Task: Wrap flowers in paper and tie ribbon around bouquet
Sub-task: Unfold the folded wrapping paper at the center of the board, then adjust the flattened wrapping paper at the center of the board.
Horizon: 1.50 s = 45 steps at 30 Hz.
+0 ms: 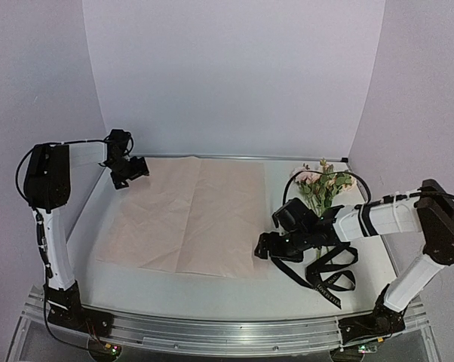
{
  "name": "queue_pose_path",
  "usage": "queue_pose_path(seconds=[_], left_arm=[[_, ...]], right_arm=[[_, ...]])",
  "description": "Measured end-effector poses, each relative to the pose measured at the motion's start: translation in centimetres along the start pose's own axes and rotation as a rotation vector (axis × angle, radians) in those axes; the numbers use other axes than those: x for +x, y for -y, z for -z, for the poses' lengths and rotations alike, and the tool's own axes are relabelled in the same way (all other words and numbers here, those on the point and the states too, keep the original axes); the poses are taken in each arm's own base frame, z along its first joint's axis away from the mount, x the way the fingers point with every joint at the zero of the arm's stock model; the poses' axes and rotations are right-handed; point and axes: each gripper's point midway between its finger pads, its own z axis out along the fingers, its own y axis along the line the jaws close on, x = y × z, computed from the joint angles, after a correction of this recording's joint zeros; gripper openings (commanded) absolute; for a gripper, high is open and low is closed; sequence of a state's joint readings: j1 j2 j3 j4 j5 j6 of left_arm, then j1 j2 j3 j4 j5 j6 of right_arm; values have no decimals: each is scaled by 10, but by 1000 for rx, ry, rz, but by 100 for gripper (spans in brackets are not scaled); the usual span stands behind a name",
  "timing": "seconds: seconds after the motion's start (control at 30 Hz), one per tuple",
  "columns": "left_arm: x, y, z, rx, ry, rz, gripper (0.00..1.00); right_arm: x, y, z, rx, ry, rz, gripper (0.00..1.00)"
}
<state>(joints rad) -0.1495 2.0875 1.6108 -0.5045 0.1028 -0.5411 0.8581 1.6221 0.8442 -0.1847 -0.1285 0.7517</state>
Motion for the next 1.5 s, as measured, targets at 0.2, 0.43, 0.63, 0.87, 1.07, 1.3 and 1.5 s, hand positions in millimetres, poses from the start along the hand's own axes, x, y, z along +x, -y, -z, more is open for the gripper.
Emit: queue_pose_path(seconds=[0.2, 0.43, 0.63, 0.87, 1.07, 1.3, 1.5], left_arm=[[42, 111, 7, 189, -40, -126, 88], [104, 241, -25, 405, -94, -245, 88], [141, 248, -76, 400, -170, -241, 88], [160, 256, -76, 439, -201, -278, 86], [212, 230, -42, 464, -308, -369, 86], [262, 164, 9, 424, -458, -481, 89], [255, 110, 33, 352, -502, -417, 89]], right_arm=[[-6, -7, -6, -14, 3, -10, 63], [-23, 4, 6, 34, 81, -45, 61], [-41, 13, 29, 47, 156, -69, 67], [-44, 32, 34, 93, 158, -82, 72], [-46, 41, 34, 123, 140, -75, 73], [-51, 29, 15, 120, 77, -57, 79], [-75, 1, -7, 78, 53, -50, 87]])
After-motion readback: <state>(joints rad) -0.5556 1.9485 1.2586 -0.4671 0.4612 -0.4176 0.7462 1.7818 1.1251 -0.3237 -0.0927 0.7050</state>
